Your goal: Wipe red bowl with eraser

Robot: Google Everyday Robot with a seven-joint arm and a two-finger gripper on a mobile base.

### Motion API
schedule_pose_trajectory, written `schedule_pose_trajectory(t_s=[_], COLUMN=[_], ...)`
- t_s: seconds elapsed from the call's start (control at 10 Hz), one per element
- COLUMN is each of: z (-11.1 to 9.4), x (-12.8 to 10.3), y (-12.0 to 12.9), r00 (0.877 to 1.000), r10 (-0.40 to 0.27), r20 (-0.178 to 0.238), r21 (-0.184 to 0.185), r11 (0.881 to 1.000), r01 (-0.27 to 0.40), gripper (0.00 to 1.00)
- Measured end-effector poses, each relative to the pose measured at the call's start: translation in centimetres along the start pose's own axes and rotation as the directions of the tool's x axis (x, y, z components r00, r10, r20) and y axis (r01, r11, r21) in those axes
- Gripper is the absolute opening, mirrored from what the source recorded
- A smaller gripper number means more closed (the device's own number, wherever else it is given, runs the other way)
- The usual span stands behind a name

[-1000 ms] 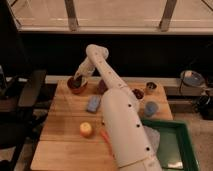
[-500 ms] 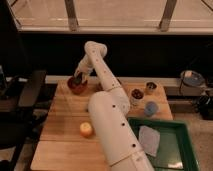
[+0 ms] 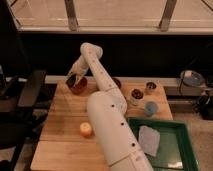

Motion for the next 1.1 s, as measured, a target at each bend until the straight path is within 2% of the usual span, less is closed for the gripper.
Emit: schedule_pose_trajectory(t_s=[0.1, 0.4, 0.7, 0.8, 1.1], z=[0.0, -0.7, -2.6, -3.3, -3.0], x=[-1.0, -2.9, -1.6, -0.1, 1.3], y=[0.7, 2.7, 4.7, 4.6, 2.6], r00=[1.000, 0.999, 0.998, 0.996, 0.997], r10=[0.006, 0.032, 0.070, 0.081, 0.038], r20=[0.020, 0.030, -0.005, -0.042, -0.064], r21=[0.009, -0.001, -0.029, -0.047, -0.059], r11=[1.000, 0.999, 0.997, 0.995, 0.997], r01=[-0.006, -0.032, -0.070, -0.083, -0.042], gripper=[0.00, 0.00, 0.00, 0.00, 0.00])
